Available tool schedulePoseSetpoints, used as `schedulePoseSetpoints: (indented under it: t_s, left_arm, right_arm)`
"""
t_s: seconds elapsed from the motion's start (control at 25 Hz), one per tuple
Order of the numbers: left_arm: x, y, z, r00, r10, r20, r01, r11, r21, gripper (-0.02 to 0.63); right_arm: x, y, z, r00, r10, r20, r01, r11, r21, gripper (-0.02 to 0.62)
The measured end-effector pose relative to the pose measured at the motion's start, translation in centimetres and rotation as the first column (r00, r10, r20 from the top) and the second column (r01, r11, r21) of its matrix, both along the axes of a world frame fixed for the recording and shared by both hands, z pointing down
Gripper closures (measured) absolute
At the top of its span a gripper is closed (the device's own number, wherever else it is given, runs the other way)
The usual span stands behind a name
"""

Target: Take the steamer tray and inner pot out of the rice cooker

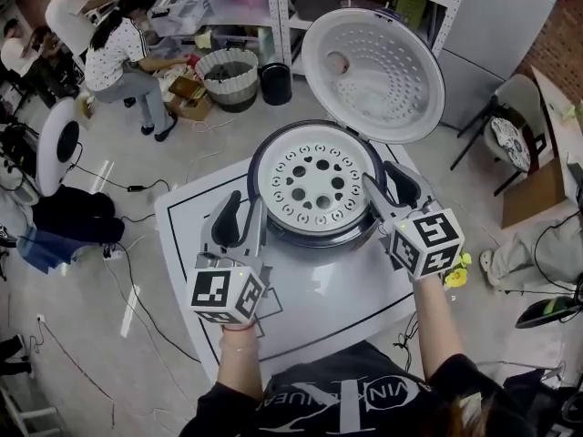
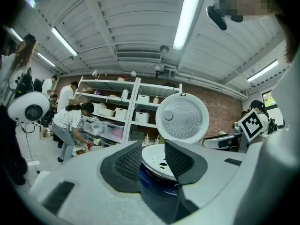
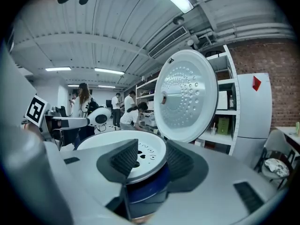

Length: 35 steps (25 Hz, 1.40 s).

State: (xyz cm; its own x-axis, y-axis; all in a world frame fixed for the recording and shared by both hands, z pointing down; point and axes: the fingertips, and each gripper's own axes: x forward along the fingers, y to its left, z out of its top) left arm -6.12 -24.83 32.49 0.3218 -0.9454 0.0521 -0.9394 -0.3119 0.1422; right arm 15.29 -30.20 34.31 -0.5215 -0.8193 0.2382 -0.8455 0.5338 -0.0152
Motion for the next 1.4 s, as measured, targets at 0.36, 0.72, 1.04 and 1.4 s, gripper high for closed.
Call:
schedulePoseSetpoints:
  t_s: [0.36,0.72,1.04,1.4]
  left_arm:
    - [1.2,-2.3,0.3,0.999,-0.001,0.048,0.001,1.0,-0.009,0.482]
    - [1.7,-2.6,0.5,1.0,0.014,0.025,-0.014,1.0,-0.014,0.482]
    - [1.5,-2.5,1.6,0.999,0.015,0.029,-0.014,1.0,-0.026,0.482]
    - [1.2,-2.2,1.8,1.0,0.001,0.028,0.0,0.999,-0.039,0.482]
  right_arm:
    - [-1.1,-3.6,1.6,0.975,-0.035,-0.218,0.018,0.997,-0.079,0.387]
    - [-0.3,-5.1,3.9,0.952,0.013,-0.305,-0.066,0.984,-0.167,0.368]
    - [-0.7,-5.4,4.8,0.965,0.011,-0.26,-0.067,0.976,-0.206,0.37]
    - [-0.8,-5.4,4.1,0.974,0.002,-0.227,-0.049,0.978,-0.201,0.377]
